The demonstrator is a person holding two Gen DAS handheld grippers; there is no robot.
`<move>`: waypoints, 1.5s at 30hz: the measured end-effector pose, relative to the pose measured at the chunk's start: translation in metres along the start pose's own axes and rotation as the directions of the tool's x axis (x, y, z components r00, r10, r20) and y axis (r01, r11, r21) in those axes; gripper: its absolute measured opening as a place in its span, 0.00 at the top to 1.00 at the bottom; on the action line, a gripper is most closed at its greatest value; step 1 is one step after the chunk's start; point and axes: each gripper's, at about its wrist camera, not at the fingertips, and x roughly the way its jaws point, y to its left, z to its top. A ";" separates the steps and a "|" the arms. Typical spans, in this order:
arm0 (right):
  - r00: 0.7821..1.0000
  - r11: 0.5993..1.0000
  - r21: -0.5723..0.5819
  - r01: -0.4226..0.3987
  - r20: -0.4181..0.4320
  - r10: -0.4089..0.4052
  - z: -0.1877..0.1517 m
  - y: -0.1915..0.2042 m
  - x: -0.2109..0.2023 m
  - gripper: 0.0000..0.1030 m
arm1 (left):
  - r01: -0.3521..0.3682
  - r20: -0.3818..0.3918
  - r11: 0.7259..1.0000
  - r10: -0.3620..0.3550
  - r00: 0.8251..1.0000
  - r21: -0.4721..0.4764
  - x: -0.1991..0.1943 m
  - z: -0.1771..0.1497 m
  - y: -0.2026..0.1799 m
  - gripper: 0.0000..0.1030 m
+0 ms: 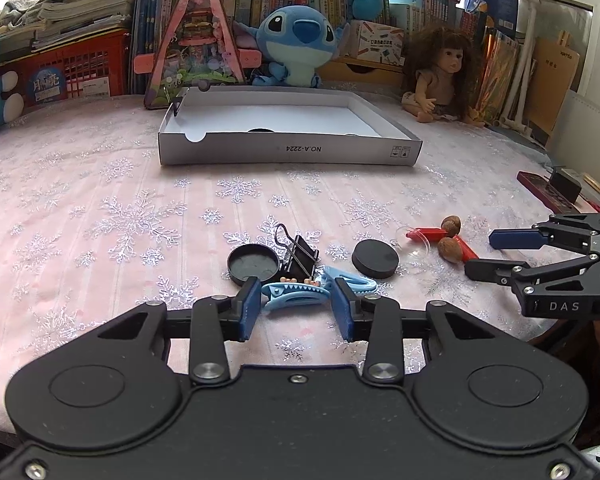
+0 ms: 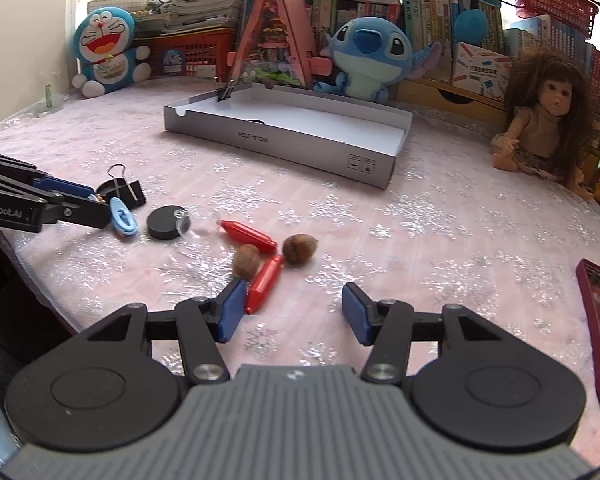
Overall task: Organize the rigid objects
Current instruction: 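Grasp the blue hair clip with the left tool while the right tool grasps a red crayon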
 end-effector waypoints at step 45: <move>0.995 0.962 0.266 0.060 -0.094 -0.036 0.026 -0.005 0.015 0.45 | -0.031 0.008 0.997 0.030 1.000 0.066 0.005 -0.003 -0.014 0.64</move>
